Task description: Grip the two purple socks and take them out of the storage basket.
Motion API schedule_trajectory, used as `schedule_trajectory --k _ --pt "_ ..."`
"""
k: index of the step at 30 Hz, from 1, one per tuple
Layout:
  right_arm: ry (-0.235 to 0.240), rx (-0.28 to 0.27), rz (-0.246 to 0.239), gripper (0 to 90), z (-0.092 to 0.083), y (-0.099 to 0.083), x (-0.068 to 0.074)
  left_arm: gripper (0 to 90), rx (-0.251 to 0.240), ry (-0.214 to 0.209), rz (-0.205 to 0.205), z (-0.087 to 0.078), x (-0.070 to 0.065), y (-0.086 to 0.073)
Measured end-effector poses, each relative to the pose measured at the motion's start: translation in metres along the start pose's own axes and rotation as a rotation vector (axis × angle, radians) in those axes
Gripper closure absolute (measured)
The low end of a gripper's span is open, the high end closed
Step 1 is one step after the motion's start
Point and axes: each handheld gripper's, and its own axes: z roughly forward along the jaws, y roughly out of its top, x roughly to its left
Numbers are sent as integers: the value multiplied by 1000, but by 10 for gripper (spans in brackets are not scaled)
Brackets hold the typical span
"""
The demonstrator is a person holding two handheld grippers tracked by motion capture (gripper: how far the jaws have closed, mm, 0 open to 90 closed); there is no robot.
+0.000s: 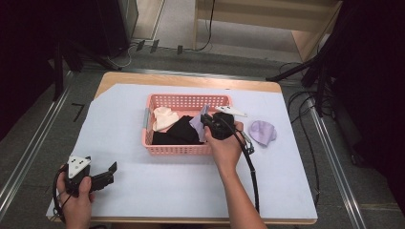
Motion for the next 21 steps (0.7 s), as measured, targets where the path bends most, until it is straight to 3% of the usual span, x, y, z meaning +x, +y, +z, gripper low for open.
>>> schedule_trajectory --k 2,5,7,9,12,18,21 --pt "-12 16 6 694 5 -1 1 92 1 1 0 0 0 0" --pt "-78 25 -21 605 14 -3 -1 92 0 0 -1 0 0 0" --pt "-113 72 -1 584 17 -2 -2 92 -1 1 -1 0 0 0" --pt "-114 104 12 552 20 -1 -1 92 1 -1 0 0 0 0" --pt "-120 195 24 494 26 1 1 92 1 1 7 0 0 0" --pt "-181 365 -7 447 39 4 4 92 -3 2 6 0 0 0" --pt "-202 411 -23 445 42 4 5 92 -2 3 5 0 0 0"
